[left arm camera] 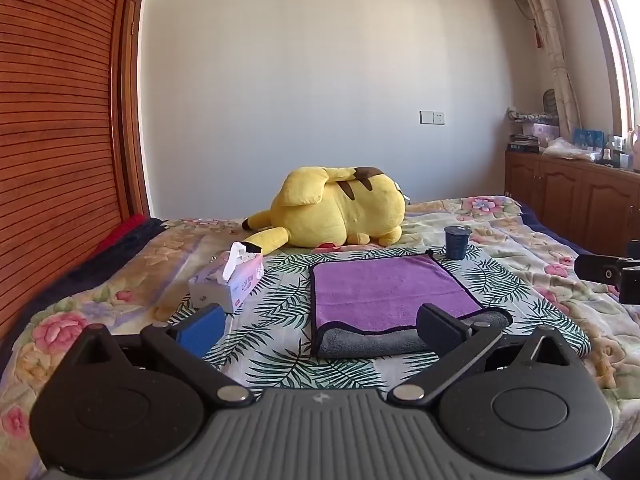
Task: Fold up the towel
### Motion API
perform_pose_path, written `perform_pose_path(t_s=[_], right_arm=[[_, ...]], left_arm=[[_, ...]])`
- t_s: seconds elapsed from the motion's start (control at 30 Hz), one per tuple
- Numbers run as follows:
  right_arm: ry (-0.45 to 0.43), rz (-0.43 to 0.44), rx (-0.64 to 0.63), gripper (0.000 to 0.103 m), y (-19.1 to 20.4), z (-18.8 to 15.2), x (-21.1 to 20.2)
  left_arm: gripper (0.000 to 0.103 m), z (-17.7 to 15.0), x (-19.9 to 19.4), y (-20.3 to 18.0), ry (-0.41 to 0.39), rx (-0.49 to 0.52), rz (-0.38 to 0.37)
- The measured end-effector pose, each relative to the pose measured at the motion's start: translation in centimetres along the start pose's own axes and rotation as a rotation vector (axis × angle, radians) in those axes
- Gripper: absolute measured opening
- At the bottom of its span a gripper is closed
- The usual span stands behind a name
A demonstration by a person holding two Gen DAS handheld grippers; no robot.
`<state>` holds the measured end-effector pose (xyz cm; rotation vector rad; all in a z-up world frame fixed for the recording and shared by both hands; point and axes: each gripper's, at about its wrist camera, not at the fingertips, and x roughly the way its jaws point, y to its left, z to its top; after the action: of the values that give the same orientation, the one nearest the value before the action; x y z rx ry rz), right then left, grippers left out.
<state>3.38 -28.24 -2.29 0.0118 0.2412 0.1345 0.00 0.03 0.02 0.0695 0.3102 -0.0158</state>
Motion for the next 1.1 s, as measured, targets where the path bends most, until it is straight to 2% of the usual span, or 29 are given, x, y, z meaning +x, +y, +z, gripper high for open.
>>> perform_pose_path(t_s=[1.1], right_arm=[[-0.002,-0.004,0.002,0.103,-0.26,-0.14,0.04]], left_arm=[[0.084,-0.14,-0.05,0.26,-0.005,0.004,-0.003]])
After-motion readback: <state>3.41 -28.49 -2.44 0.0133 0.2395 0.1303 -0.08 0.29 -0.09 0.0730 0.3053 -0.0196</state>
